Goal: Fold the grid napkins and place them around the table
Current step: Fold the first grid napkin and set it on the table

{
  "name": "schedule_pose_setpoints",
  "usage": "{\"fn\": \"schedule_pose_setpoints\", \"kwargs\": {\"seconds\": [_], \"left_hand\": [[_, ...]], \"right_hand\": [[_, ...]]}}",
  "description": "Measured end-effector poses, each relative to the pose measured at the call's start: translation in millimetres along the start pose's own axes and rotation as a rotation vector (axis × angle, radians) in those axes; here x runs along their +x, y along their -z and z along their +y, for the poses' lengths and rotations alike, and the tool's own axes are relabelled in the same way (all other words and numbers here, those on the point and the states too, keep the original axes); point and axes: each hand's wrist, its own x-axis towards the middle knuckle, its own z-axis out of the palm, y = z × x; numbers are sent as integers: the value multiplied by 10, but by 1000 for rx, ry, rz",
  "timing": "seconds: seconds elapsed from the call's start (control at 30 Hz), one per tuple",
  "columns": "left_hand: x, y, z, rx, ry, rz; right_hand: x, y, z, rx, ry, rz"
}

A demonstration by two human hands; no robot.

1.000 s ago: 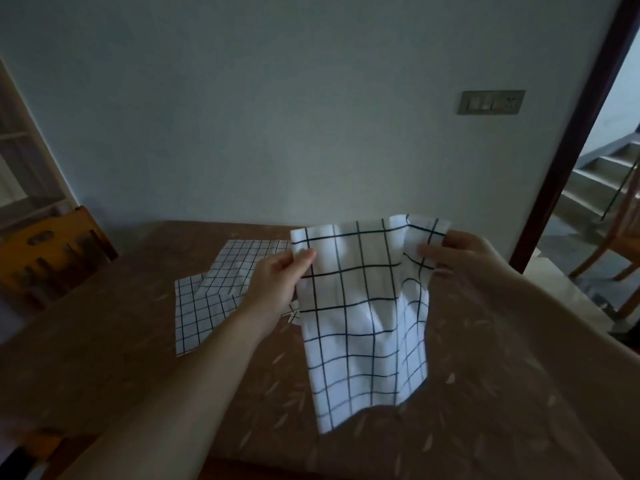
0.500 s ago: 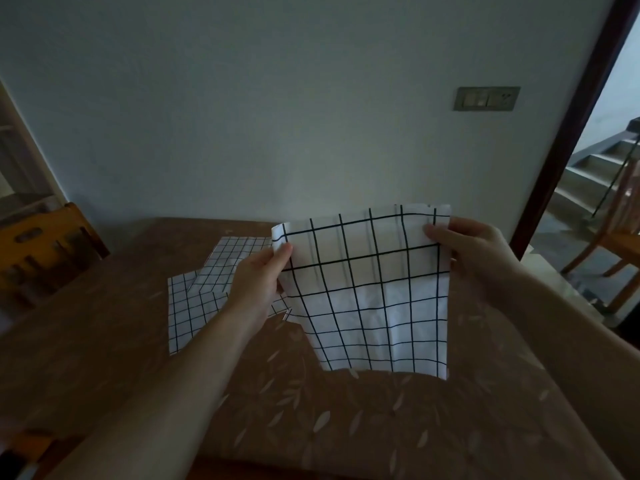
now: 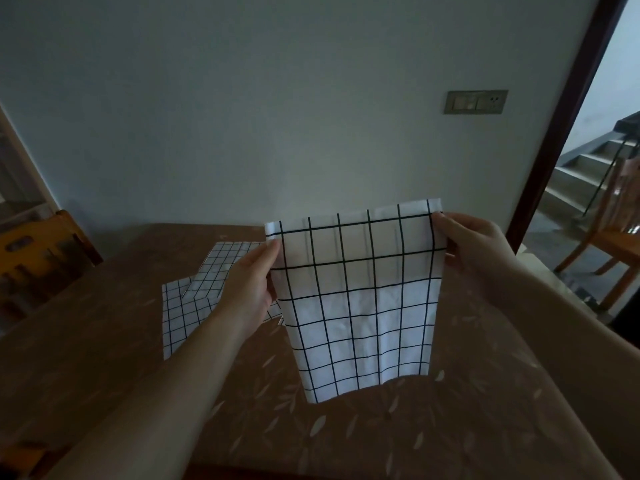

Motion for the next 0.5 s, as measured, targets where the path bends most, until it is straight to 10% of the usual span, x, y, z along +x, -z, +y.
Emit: {"fn": "schedule_pose_setpoints", "kwargs": {"seconds": [0.5], "left_hand": [[-159,-69,-144,102,-7,-104]], "right_hand": [[4,27,32,71,35,27]]}}
